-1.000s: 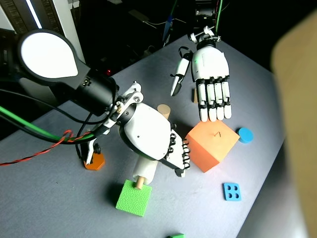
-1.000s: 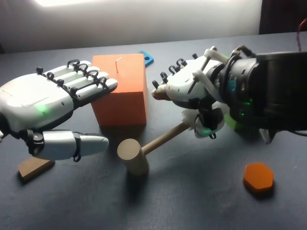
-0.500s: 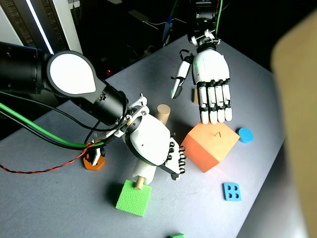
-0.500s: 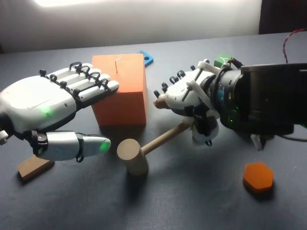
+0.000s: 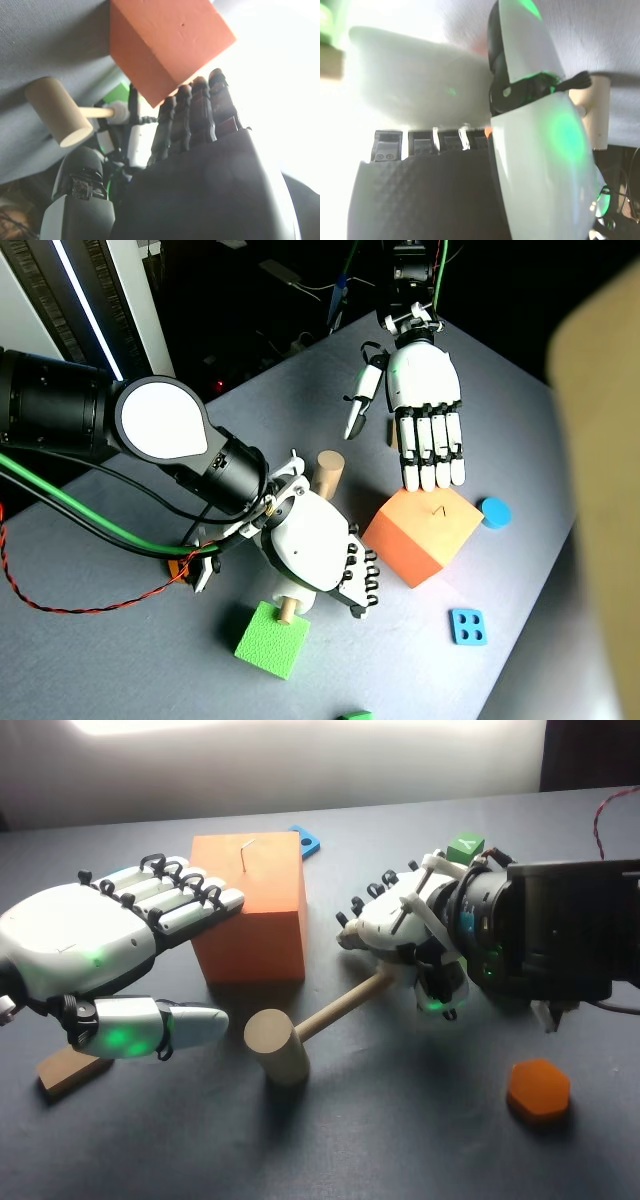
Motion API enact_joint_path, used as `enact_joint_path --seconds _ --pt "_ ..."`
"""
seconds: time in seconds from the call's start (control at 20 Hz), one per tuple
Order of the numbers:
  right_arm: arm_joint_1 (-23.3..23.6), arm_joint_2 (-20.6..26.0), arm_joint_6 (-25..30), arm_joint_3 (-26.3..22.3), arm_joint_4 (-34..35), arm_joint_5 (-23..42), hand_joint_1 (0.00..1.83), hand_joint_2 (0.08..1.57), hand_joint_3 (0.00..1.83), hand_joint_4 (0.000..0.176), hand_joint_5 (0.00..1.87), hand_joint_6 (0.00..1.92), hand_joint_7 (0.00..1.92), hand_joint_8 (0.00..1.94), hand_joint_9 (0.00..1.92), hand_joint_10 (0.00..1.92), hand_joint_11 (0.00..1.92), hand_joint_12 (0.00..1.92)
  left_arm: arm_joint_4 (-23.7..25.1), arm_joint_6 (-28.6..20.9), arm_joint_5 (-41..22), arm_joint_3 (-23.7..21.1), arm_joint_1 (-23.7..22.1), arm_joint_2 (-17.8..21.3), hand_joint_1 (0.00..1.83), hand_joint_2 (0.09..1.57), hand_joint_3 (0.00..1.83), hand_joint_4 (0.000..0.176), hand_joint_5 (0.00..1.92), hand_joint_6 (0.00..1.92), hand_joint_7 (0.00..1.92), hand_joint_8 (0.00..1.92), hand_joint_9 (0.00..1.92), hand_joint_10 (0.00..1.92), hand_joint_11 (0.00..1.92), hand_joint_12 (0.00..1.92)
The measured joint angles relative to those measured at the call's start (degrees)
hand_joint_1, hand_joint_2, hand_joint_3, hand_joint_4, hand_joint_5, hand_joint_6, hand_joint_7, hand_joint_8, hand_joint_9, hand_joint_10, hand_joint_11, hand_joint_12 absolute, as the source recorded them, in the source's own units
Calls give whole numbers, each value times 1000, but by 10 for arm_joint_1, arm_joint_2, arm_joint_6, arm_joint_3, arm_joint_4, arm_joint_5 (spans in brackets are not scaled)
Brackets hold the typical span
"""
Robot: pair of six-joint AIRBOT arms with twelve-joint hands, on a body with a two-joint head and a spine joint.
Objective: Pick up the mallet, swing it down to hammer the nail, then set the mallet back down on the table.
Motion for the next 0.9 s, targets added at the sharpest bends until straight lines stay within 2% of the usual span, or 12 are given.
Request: enact_joint_path --seconds 0.4,0.5,0.55,0.6,0.65,0.7,0.75,0.8,0.85,0.9 --pt "0 1 0 4 -4 1 1316 964 0 0 216 8 206 9 185 16 0 743 -3 -9 -8 0 6 -4 0 1219 3 0 21 6 40 7 4 1 0 0" --pt "0 3 0 4 -4 3 1336 935 0 0 327 27 354 30 322 44 0 911 -3 -9 -8 0 6 -4 0 1218 3 0 40 13 55 12 22 8 0 0" --pt "0 5 0 4 -4 3 1394 930 0 0 483 43 542 53 509 93 68 1047 -3 -10 -8 0 6 -4 0 1218 3 0 42 13 55 11 19 7 0 0" --pt "0 6 0 4 -4 3 1409 955 2 0 555 47 641 65 620 136 149 1141 -3 -10 -8 0 6 -4 0 1213 0 0 34 9 49 8 14 4 0 0" --pt "0 7 2 4 -6 6 1333 971 0 0 672 264 709 423 573 814 341 1377 -3 -9 -8 0 6 -4 0 1216 1 0 23 4 37 2 2 0 0 0" --pt "0 8 2 4 -12 9 1314 984 1 0 565 984 552 1263 518 1479 488 1715 -3 -10 -7 0 6 -4 0 1213 0 0 27 5 41 4 5 2 0 0" --pt "0 8 2 4 -13 11 1310 967 0 0 466 1449 472 1805 518 1833 504 1880 -3 -10 -7 0 6 -4 0 1215 1 0 21 2 35 1 0 0 0 0" --pt "0 9 2 4 -13 12 1333 954 0 0 433 1751 469 1914 554 1903 612 1913 -3 -10 -7 0 6 -4 0 1211 0 0 35 8 47 6 11 5 0 0" --pt "0 9 2 4 -12 13 1319 946 0 0 538 1887 600 1936 736 1917 822 1919 -3 -10 -7 0 6 -4 0 1207 0 0 47 12 59 10 24 10 0 0" --pt "0 9 2 4 -9 12 1310 969 3 0 653 1914 706 1940 824 1920 902 1921 -3 -10 -7 0 6 -4 0 1208 0 0 53 14 64 12 28 11 1 0"
